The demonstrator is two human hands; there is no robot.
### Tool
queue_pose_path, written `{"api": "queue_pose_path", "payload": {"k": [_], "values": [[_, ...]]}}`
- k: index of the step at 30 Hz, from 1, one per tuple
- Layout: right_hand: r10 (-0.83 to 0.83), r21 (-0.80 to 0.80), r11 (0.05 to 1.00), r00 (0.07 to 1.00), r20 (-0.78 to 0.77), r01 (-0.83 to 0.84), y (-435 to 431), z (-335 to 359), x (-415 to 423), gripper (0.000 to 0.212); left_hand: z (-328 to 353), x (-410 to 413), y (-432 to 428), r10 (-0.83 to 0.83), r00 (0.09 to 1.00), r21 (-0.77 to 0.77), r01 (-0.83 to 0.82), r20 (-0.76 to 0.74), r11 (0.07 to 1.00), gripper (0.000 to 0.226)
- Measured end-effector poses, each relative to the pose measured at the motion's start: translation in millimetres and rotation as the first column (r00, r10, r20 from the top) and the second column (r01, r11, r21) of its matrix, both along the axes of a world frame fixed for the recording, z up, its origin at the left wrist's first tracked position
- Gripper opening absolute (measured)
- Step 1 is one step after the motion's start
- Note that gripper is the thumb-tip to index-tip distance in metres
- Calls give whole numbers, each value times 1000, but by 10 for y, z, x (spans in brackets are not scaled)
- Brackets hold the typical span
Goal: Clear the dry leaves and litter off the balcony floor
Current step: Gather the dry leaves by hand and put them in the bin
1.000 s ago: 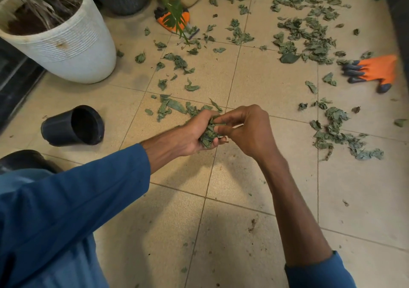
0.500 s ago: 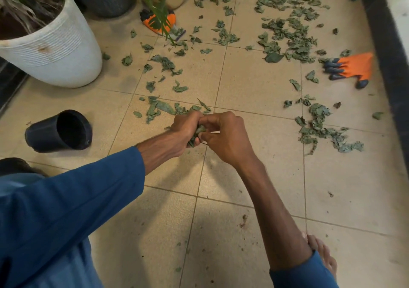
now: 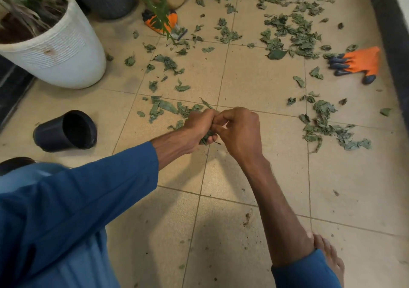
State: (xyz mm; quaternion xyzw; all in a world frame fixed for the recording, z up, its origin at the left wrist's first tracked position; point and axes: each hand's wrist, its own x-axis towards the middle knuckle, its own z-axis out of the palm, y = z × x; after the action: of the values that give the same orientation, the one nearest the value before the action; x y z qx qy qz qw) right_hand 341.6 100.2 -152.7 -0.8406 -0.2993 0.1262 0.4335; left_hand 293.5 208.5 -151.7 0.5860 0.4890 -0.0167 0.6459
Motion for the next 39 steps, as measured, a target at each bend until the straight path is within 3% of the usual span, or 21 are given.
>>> {"api": "queue_pose_path", "payload": {"k": [5,8,10,13,15,19,25,30,34,37,39], "values": [[203,81,977,977,-68,-197,322,87,-78,16,25,-103,321,108,993,142,-99,-55,985,23],[323,148,945,909,-265,-292,470,167,-61,24,79,-223,560,153,987,230,-139,-44,963,22],[352,239,933,828,-437,-270,530,212,-54,26,128,-313,687,184,982,236,-172,-32,957,24],[154,193,979,844,-513,-61,621,222,-43,23,242,-495,865,239,971,206,-234,-2,950,33],[36,94,996,877,-480,11,685,158,-9,22,370,-618,994,282,959,171,-281,22,944,33],[2,-111,993,926,-379,-47,862,159,-11,24,675,-827,1236,341,932,87,-352,119,932,31],[149,-396,893,970,-192,-216,1243,227,-235,17,903,-1144,1310,400,899,14,-409,179,913,31],[299,-583,770,954,-28,-259,1391,-270,-364,19,872,-1091,1292,359,918,27,-368,167,929,34],[305,-477,851,946,108,-220,1511,-748,-499,20,785,-805,1439,255,954,161,-280,158,946,35],[278,-470,865,948,154,-177,1590,-1032,-587,7,659,-656,1524,216,967,211,-240,132,948,36],[242,-470,869,961,132,-154,1602,-1100,-609,11,616,-615,1539,198,973,221,-221,121,950,35]]}}
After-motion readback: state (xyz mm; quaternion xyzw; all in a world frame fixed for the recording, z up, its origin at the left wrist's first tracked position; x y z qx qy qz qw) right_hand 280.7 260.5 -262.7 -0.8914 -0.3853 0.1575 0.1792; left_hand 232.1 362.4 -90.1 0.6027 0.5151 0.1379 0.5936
